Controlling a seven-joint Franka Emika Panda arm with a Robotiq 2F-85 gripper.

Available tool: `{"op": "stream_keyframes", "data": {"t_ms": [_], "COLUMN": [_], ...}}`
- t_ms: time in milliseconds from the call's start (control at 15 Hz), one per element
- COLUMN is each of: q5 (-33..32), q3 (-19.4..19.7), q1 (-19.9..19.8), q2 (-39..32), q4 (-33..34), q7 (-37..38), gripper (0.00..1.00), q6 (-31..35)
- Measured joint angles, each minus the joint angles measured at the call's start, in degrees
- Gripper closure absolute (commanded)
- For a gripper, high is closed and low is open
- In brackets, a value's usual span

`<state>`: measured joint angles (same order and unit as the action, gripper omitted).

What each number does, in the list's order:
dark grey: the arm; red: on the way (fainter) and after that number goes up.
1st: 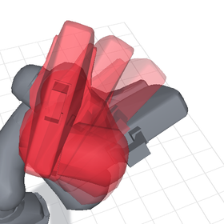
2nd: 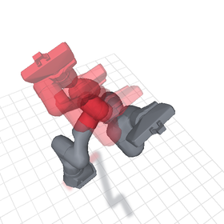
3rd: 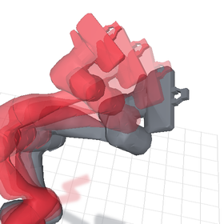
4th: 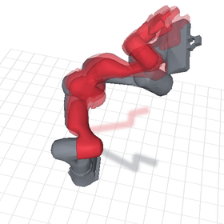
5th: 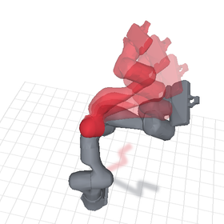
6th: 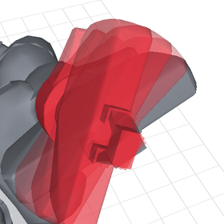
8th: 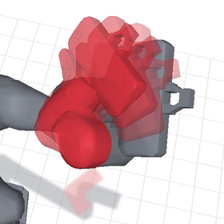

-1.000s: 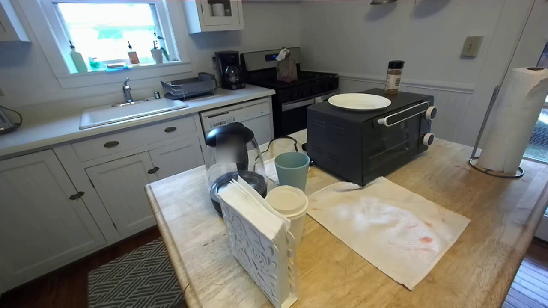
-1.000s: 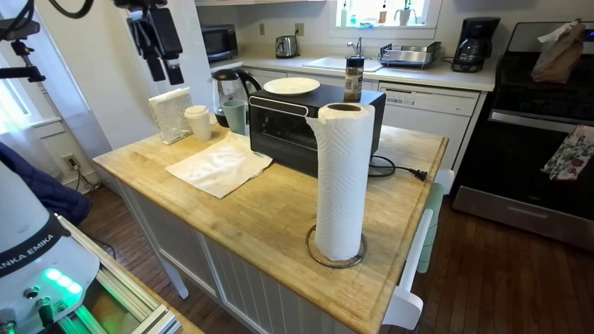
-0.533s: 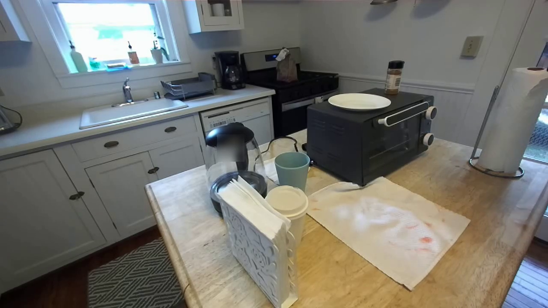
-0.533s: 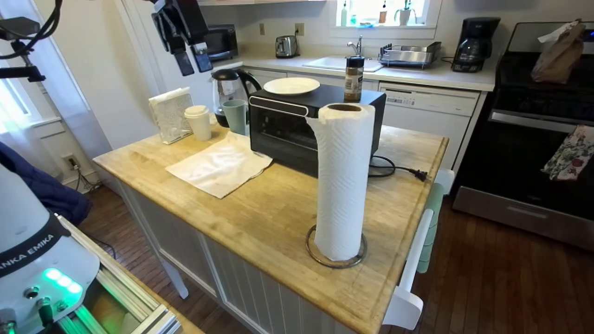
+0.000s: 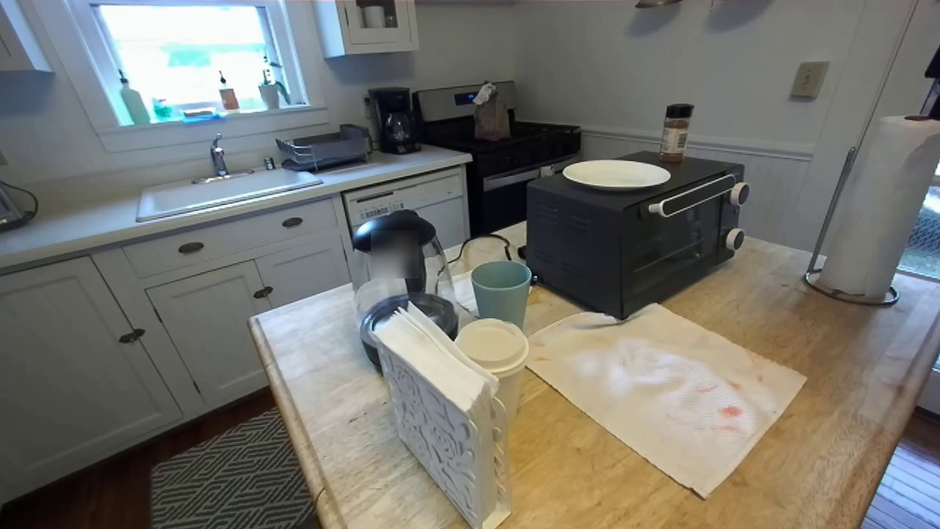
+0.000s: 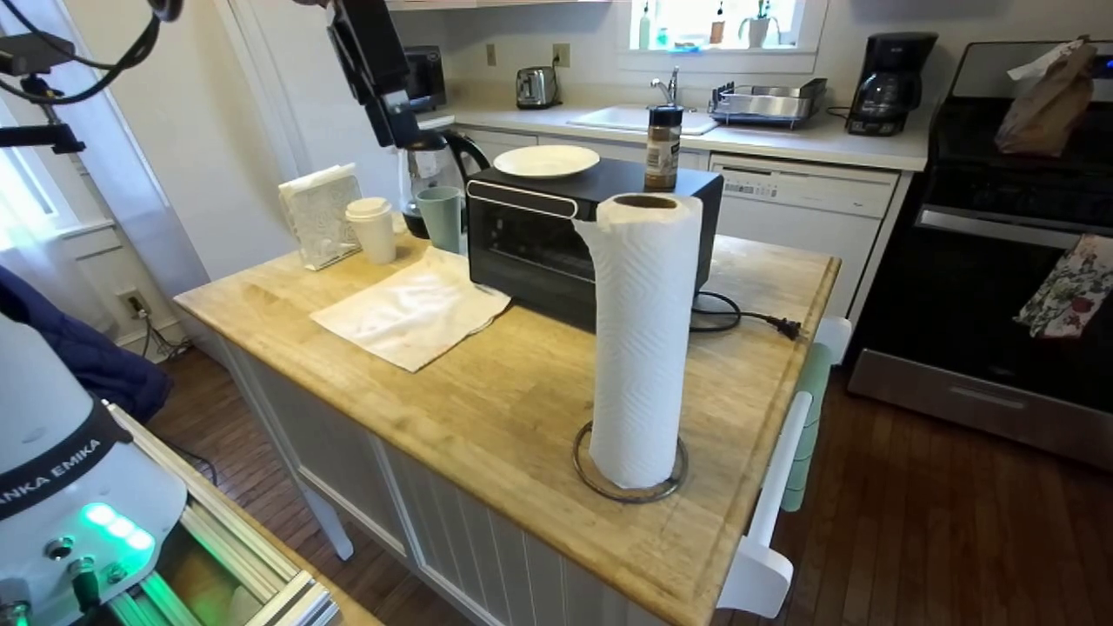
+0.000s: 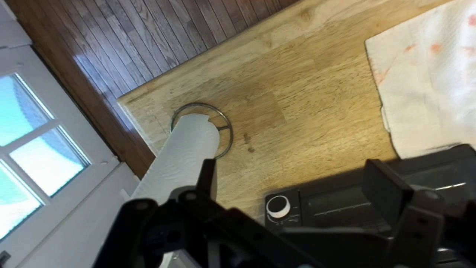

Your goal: Remove the paper towel from the stand and put it on the cupboard

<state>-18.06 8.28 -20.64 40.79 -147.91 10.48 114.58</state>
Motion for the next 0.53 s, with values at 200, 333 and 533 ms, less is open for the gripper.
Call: {"op": "stream_keyframes", "data": {"t_ms": [200, 333, 533], "q5": [-0.4, -1.7, -4.1], "q3": [1.2, 1.6, 1.7], "q1": [-2.9, -4.2, -5.7], "q2": [-4.7, -7.9, -12.6], "q4": [2.9, 5.4, 9.1], "q7": [2.3, 3.7, 6.0], "gripper": [0.0, 0.0, 0.0], "q6": [2.4, 4.5, 6.5]}}
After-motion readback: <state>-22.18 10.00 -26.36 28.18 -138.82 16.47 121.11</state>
